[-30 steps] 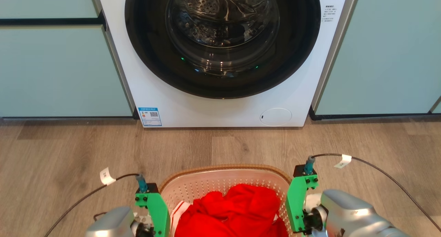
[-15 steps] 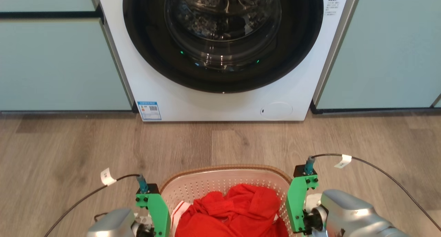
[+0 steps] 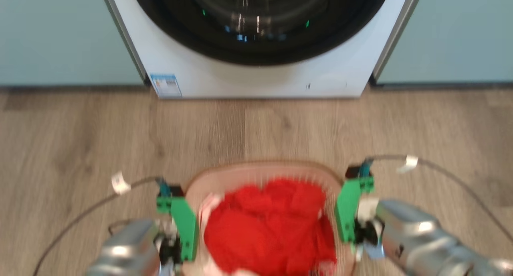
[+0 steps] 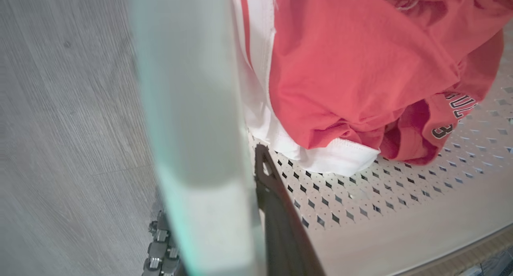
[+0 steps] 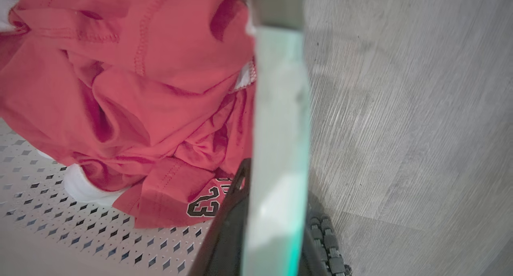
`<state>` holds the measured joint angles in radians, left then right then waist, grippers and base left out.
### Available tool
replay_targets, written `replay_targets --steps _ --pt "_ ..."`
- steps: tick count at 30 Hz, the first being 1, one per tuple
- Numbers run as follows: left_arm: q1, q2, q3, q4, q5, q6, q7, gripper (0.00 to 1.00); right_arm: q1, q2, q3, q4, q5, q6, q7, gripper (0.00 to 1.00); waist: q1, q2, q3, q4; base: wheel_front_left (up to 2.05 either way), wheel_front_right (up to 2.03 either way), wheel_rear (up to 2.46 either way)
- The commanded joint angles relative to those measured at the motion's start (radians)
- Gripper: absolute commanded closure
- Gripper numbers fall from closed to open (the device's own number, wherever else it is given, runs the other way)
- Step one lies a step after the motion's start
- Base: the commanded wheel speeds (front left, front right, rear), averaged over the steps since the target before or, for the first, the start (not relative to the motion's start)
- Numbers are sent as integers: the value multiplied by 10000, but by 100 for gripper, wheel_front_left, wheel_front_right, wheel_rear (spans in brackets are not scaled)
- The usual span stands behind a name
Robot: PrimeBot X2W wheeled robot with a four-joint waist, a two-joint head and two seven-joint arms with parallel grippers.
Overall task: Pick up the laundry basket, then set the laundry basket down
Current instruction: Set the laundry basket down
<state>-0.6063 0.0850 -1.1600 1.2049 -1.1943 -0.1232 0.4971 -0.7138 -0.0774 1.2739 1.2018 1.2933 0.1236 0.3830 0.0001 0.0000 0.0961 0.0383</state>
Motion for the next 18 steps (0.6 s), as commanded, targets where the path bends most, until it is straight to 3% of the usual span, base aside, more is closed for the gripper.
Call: replay_targets --steps 1,18 --pt "-971 10 141 -181 119 -75 -316 100 -543 -68 -33 -189 -105 71 -246 100 -1 0 1015 -10 0 0 0" --pt "-3259 -336 31 242 678 2 -2773 100 -2563 -278 -205 -55 -391 71 -2540 100 -1 0 5282 -49 0 0 0"
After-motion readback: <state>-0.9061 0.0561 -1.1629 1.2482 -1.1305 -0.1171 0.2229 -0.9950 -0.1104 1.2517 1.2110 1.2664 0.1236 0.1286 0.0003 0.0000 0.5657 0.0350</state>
